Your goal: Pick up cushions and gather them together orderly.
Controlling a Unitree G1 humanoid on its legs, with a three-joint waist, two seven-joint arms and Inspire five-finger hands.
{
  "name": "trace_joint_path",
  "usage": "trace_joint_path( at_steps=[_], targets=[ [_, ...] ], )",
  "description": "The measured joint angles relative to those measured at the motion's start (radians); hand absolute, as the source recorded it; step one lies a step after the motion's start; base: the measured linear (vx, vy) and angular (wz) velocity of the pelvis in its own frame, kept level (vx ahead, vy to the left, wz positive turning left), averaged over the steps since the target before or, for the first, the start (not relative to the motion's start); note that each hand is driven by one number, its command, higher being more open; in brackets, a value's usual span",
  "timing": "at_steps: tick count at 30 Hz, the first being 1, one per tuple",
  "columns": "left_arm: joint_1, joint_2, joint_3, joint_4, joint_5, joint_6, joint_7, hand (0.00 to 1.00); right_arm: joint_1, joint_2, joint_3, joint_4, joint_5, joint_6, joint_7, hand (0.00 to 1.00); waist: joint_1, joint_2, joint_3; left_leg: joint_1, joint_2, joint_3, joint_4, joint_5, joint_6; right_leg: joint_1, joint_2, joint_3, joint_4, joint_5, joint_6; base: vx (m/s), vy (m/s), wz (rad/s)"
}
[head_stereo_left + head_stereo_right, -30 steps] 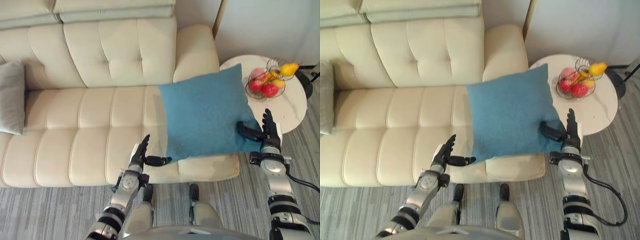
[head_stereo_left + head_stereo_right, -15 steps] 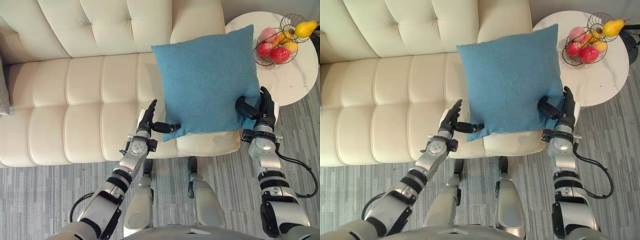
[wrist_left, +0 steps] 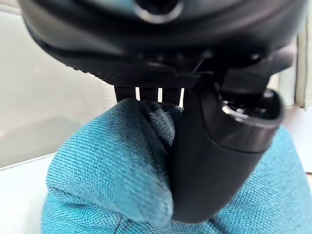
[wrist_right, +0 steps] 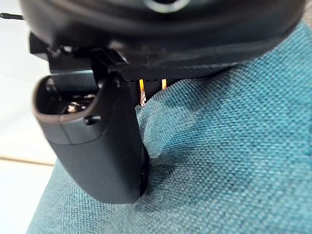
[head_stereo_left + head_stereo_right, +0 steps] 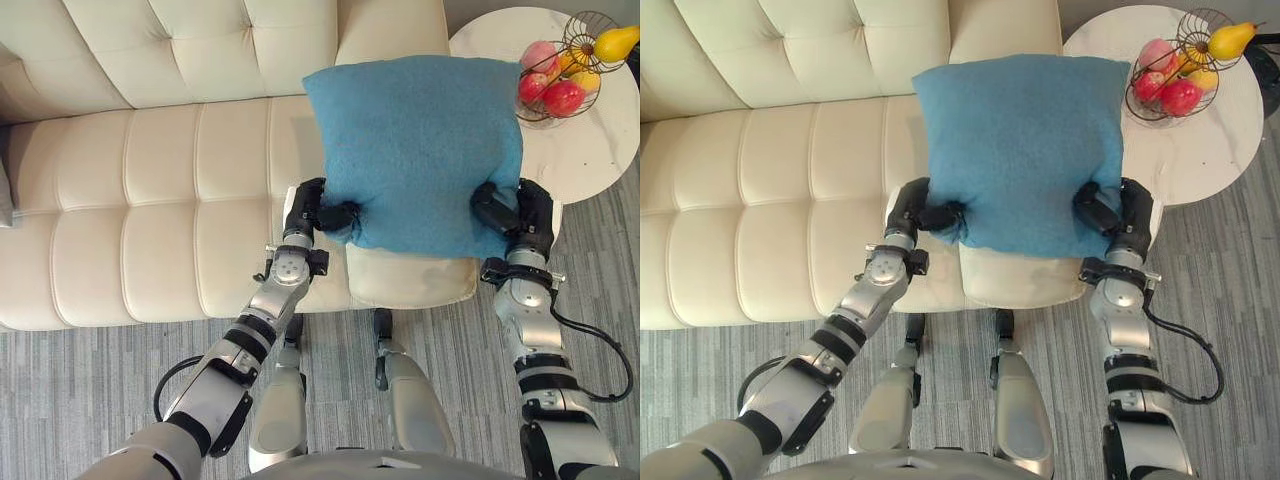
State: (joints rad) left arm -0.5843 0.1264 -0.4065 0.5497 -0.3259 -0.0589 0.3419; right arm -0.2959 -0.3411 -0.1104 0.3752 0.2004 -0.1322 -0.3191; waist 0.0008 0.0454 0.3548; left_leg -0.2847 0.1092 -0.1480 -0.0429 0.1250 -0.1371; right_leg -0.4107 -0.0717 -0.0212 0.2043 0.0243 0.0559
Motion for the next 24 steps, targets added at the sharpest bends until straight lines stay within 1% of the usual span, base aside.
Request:
trace_joint_path(
  at_steps=[3, 4, 6, 7, 10, 11, 14, 15, 17, 18, 19, 20, 21, 23, 24],
  targets=[
    [0.039, 0.001, 0.0, -0.057, 0.0, 0.0, 0.01, 0.0, 0.09, 0.044, 0.0, -0.064, 0.002, 0.004, -0.004, 0.0, -0.001, 0.003, -0.002, 0.039, -0.001, 0.002, -0.001, -0.001, -0.002, 0.04, -0.003, -0.008, 0.014, -0.023, -0.001, 0.02, -0.038, 0.11],
    [0.084, 0.0, 0.0, -0.116, 0.0, 0.0, 0.01, 0.0, 0.142, 0.068, 0.0, -0.109, 0.003, 0.011, -0.007, 0.0, -0.001, 0.006, -0.007, 0.052, -0.001, 0.003, -0.001, -0.006, -0.008, 0.054, -0.003, -0.012, 0.018, -0.033, -0.002, 0.04, -0.05, 0.13],
    [0.167, 0.0, -0.005, -0.214, 0.004, -0.001, 0.007, 0.0, 0.22, 0.109, 0.002, -0.179, 0.002, 0.016, -0.006, 0.0, -0.003, 0.018, -0.02, 0.066, -0.001, 0.003, -0.003, -0.006, -0.008, 0.073, -0.003, -0.024, 0.019, -0.043, -0.002, 0.05, -0.052, 0.15],
    [0.234, 0.0, -0.007, -0.278, 0.007, -0.001, 0.006, 0.0, 0.273, 0.139, 0.005, -0.221, -0.001, 0.023, -0.006, 0.0, -0.003, 0.025, -0.034, 0.077, -0.001, 0.003, -0.004, -0.006, -0.008, 0.087, -0.002, -0.03, 0.019, -0.049, -0.002, 0.04, -0.04, 0.13],
    [0.334, 0.0, -0.006, -0.349, 0.01, -0.001, 0.006, 0.0, 0.345, 0.174, 0.022, -0.272, -0.003, 0.036, -0.006, 0.0, -0.001, 0.033, -0.054, 0.113, -0.003, 0.0, -0.007, -0.006, -0.008, 0.129, -0.004, -0.041, 0.02, -0.062, -0.002, 0.04, -0.03, 0.17],
    [0.396, 0.001, -0.006, -0.39, 0.013, -0.001, 0.005, 0.0, 0.389, 0.191, 0.027, -0.304, -0.004, 0.038, -0.006, 0.0, 0.0, 0.037, -0.074, 0.13, -0.003, -0.003, -0.01, -0.007, -0.008, 0.152, -0.006, -0.055, 0.02, -0.07, -0.002, 0.02, -0.019, 0.26],
    [0.546, -0.003, 0.022, -0.479, 0.013, -0.002, -0.002, 0.0, 0.475, 0.212, 0.067, -0.384, -0.013, 0.04, -0.004, 0.0, 0.001, 0.038, -0.155, 0.148, -0.002, -0.014, -0.026, -0.007, -0.008, 0.174, -0.009, -0.083, 0.027, -0.089, -0.001, 0.04, -0.032, 0.24],
    [0.561, -0.004, 0.027, -0.486, 0.013, -0.002, -0.003, 0.0, 0.483, 0.216, 0.07, -0.394, -0.017, 0.04, -0.003, 0.0, 0.001, 0.037, -0.162, 0.155, -0.003, -0.02, -0.027, -0.007, -0.008, 0.183, -0.01, -0.087, 0.027, -0.092, -0.001, 0.02, -0.039, 0.3],
    [0.619, -0.004, 0.047, -0.517, 0.013, -0.005, -0.006, 0.0, 0.511, 0.225, 0.093, -0.424, -0.024, 0.04, 0.005, 0.0, 0.003, 0.032, -0.208, 0.174, -0.005, -0.044, -0.031, -0.008, -0.007, 0.213, -0.015, -0.112, 0.035, -0.106, 0.0, 0.0, -0.031, 0.39],
    [0.651, -0.005, 0.065, -0.553, 0.014, -0.006, -0.013, 0.0, 0.518, 0.227, 0.105, -0.444, -0.024, 0.04, 0.008, 0.0, 0.01, 0.028, -0.227, 0.182, -0.007, -0.063, -0.03, -0.01, -0.005, 0.224, -0.02, -0.13, 0.051, -0.119, 0.0, -0.02, -0.034, 0.37],
    [0.658, -0.005, 0.068, -0.562, 0.014, -0.006, -0.015, 0.0, 0.519, 0.227, 0.108, -0.448, -0.024, 0.04, 0.008, 0.0, 0.014, 0.027, -0.234, 0.182, -0.008, -0.066, -0.03, -0.01, -0.005, 0.224, -0.021, -0.135, 0.055, -0.121, 0.0, -0.03, -0.05, 0.4],
    [0.672, -0.005, 0.07, -0.576, 0.017, -0.011, -0.016, 0.0, 0.526, 0.228, 0.113, -0.461, -0.027, 0.039, 0.009, 0.0, 0.022, 0.025, -0.247, 0.184, -0.01, -0.085, -0.026, -0.01, -0.005, 0.236, -0.025, -0.149, 0.061, -0.128, 0.001, -0.04, -0.062, 0.56],
    [0.697, -0.005, 0.075, -0.6, 0.021, -0.014, -0.021, 0.0, 0.533, 0.228, 0.119, -0.471, -0.045, 0.039, 0.009, 0.0, 0.027, 0.023, -0.255, 0.201, -0.015, -0.12, -0.02, -0.01, -0.005, 0.274, -0.032, -0.185, 0.07, -0.143, 0.0, -0.03, -0.064, 0.61],
    [0.716, -0.006, 0.078, -0.614, 0.021, -0.019, -0.024, 0.0, 0.537, 0.228, 0.126, -0.475, -0.051, 0.039, 0.009, 0.0, 0.029, 0.018, -0.267, 0.199, -0.021, -0.151, -0.007, -0.011, -0.006, 0.287, -0.04, -0.213, 0.086, -0.16, 0.002, -0.04, -0.067, 0.72],
    [0.735, -0.009, 0.079, -0.638, 0.021, -0.02, -0.024, 0.0, 0.549, 0.227, 0.13, -0.496, -0.062, 0.039, 0.009, 0.0, 0.037, 0.015, -0.279, 0.178, -0.034, -0.199, 0.018, -0.013, -0.009, 0.292, -0.053, -0.259, 0.113, -0.183, 0.0, -0.06, -0.075, 1.15]
  ],
)
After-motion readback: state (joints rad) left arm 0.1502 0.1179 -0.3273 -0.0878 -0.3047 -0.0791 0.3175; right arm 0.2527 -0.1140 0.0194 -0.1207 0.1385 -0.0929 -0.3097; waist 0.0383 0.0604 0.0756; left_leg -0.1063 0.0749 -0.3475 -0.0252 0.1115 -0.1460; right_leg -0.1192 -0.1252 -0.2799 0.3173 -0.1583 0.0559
